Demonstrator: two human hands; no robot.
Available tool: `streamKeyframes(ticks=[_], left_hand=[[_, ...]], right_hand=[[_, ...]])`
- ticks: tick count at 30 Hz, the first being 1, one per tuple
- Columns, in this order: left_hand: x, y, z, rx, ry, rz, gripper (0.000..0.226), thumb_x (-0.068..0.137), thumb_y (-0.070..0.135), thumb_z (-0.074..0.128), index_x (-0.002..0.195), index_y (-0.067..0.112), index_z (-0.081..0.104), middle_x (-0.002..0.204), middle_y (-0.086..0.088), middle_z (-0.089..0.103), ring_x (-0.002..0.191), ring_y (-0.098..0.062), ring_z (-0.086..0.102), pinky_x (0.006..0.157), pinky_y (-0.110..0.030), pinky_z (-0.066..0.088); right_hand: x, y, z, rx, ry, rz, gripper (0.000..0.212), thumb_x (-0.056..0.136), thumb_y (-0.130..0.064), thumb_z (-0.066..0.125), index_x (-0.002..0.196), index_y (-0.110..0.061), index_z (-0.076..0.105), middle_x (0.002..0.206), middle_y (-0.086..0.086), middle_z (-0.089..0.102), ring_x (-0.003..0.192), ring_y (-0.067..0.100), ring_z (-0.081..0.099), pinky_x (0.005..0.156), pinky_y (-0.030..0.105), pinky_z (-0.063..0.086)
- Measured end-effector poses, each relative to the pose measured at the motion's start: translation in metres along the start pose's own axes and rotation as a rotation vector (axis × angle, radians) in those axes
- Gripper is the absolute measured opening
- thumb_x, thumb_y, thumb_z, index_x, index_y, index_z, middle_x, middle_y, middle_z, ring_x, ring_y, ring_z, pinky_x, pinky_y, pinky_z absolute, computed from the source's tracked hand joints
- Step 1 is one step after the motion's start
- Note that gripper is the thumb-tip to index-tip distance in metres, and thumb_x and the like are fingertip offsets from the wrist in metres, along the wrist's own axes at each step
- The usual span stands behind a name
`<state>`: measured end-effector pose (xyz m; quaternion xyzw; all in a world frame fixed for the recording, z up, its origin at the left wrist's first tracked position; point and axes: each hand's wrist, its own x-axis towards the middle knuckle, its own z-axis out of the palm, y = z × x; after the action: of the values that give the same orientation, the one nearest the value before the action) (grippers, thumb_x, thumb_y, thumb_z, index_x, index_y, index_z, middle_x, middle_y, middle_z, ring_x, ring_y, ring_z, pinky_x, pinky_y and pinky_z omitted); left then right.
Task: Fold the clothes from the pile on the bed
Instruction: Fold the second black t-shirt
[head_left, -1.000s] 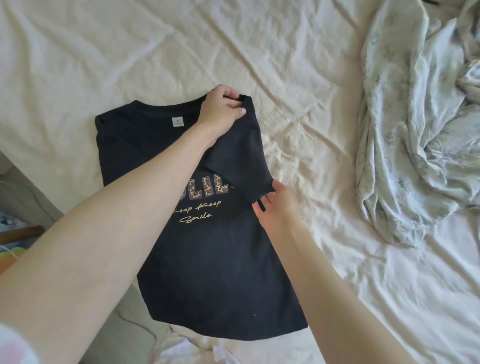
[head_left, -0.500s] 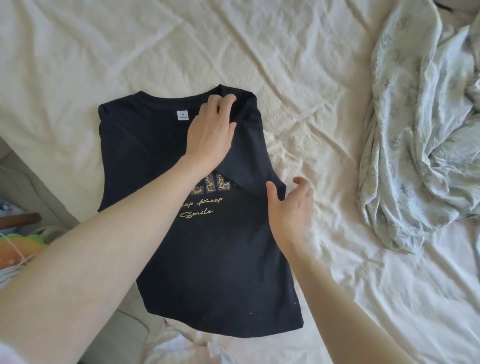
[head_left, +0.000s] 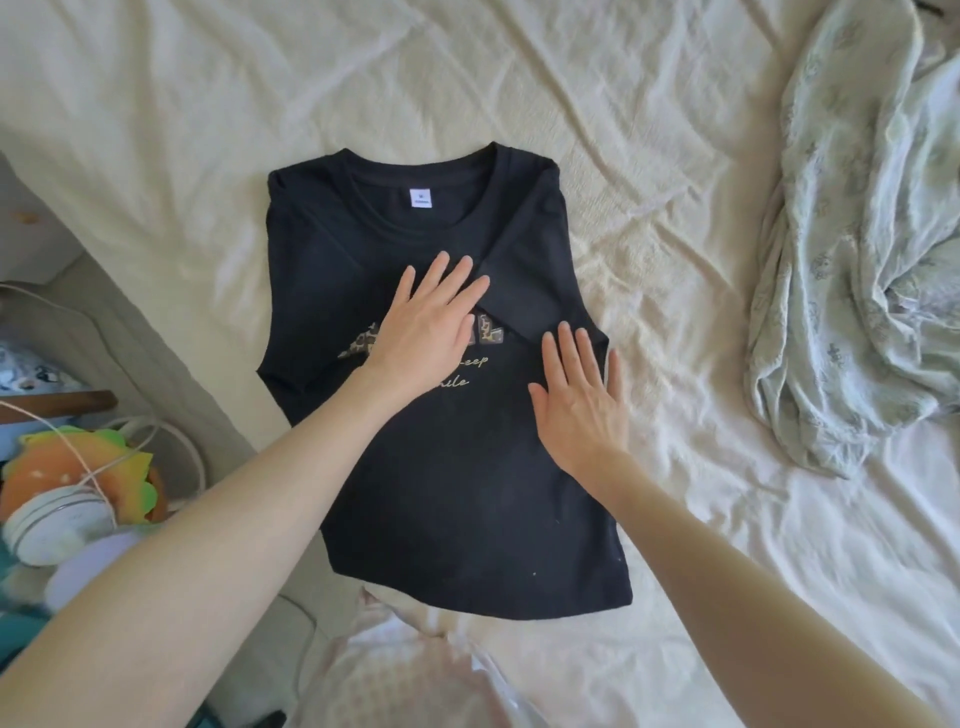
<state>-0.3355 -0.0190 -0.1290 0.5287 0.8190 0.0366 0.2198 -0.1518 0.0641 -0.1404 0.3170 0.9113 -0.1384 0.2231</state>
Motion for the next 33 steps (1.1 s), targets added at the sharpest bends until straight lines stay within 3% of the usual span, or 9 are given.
streamKeyframes(ticks=[5, 11, 15, 18, 21, 23, 27, 30, 33], left_hand=[[-0.072, -0.040, -0.005, -0.157, 0.191, -0.237, 0.051, 0.095, 0.008, 0.044, 0.146, 0.011, 0.033, 0.155, -0.014, 0.021, 0.144, -0.033, 0.013, 0.114, -0.052, 0.014], [-0.125, -0.069, 0.020, -0.465, 0.120, -0.594, 0.072, 0.097, 0.015, 0.047, 0.151, 0.011, 0.000, 0.157, -0.017, -0.004, 0.146, -0.029, -0.003, 0.116, -0.035, 0.006], [-0.143, -0.070, 0.038, -0.887, 0.230, -0.810, 0.074, 0.094, 0.012, 0.055, 0.150, 0.009, 0.006, 0.153, -0.014, 0.020, 0.140, -0.024, 0.025, 0.115, -0.033, 0.023], [-0.157, -0.070, 0.046, -1.084, 0.184, -0.987, 0.063, 0.095, 0.023, 0.054, 0.147, 0.014, 0.020, 0.137, -0.004, 0.043, 0.119, -0.017, 0.047, 0.095, -0.024, 0.038], [-0.173, -0.072, 0.057, -1.145, 0.092, -1.002, 0.039, 0.094, 0.026, 0.056, 0.129, 0.015, 0.043, 0.110, 0.008, 0.052, 0.096, -0.007, 0.053, 0.077, -0.017, 0.039], [-0.182, -0.074, 0.062, -1.177, 0.022, -0.982, 0.025, 0.094, 0.024, 0.057, 0.116, 0.017, 0.050, 0.106, 0.008, 0.056, 0.091, -0.006, 0.055, 0.070, -0.016, 0.040], [-0.205, -0.064, 0.073, -1.183, -0.055, -0.965, 0.014, 0.093, 0.024, 0.057, 0.105, 0.016, 0.056, 0.102, 0.003, 0.062, 0.092, -0.015, 0.057, 0.077, -0.026, 0.042], [-0.232, -0.049, 0.084, -1.187, -0.080, -0.973, 0.013, 0.094, 0.020, 0.057, 0.104, 0.013, 0.060, 0.098, 0.000, 0.064, 0.084, -0.012, 0.058, 0.070, -0.025, 0.044], [-0.265, -0.033, 0.099, -1.193, -0.123, -1.018, 0.016, 0.093, 0.018, 0.058, 0.105, 0.009, 0.062, 0.099, -0.004, 0.065, 0.090, -0.018, 0.058, 0.080, -0.029, 0.044]], right_hand=[[-0.045, -0.026, 0.012, 0.073, -0.080, -0.017, 0.061, 0.101, -0.040, 0.027, 0.152, -0.019, 0.001, 0.160, 0.004, -0.004, 0.147, 0.021, -0.008, 0.116, 0.045, -0.006], [-0.083, -0.060, 0.034, 0.070, -0.202, -0.073, 0.060, 0.101, -0.039, 0.031, 0.152, -0.023, 0.004, 0.160, 0.004, -0.005, 0.147, 0.024, -0.006, 0.117, 0.046, 0.003], [-0.100, -0.054, 0.036, 0.169, -0.117, 0.022, 0.049, 0.098, -0.029, 0.042, 0.146, -0.018, 0.034, 0.158, 0.005, 0.018, 0.146, 0.023, 0.011, 0.117, 0.047, 0.009], [-0.112, -0.029, 0.036, 0.230, -0.048, 0.183, 0.041, 0.098, -0.020, 0.046, 0.138, -0.009, 0.046, 0.153, 0.008, 0.030, 0.143, 0.025, 0.022, 0.115, 0.042, 0.017], [-0.124, -0.006, 0.038, 0.327, -0.024, 0.337, 0.047, 0.097, -0.018, 0.048, 0.141, -0.006, 0.038, 0.149, 0.010, 0.035, 0.137, 0.028, 0.032, 0.108, 0.038, 0.027], [-0.128, 0.003, 0.040, 0.473, 0.001, 0.449, 0.052, 0.096, -0.020, 0.051, 0.143, -0.007, 0.033, 0.141, 0.010, 0.042, 0.127, 0.029, 0.042, 0.100, 0.038, 0.036], [-0.138, 0.018, 0.051, 0.717, -0.035, 0.691, 0.047, 0.093, -0.031, 0.056, 0.132, -0.010, 0.043, 0.123, 0.006, 0.055, 0.106, 0.022, 0.054, 0.080, 0.030, 0.039], [-0.143, 0.030, 0.057, 0.917, -0.117, 0.807, 0.043, 0.089, -0.034, 0.062, 0.123, -0.009, 0.051, 0.116, 0.006, 0.059, 0.100, 0.020, 0.054, 0.083, 0.031, 0.042], [-0.149, 0.038, 0.058, 1.017, -0.169, 0.827, 0.036, 0.087, -0.024, 0.065, 0.117, -0.006, 0.057, 0.107, 0.006, 0.060, 0.098, 0.023, 0.056, 0.083, 0.033, 0.043]])
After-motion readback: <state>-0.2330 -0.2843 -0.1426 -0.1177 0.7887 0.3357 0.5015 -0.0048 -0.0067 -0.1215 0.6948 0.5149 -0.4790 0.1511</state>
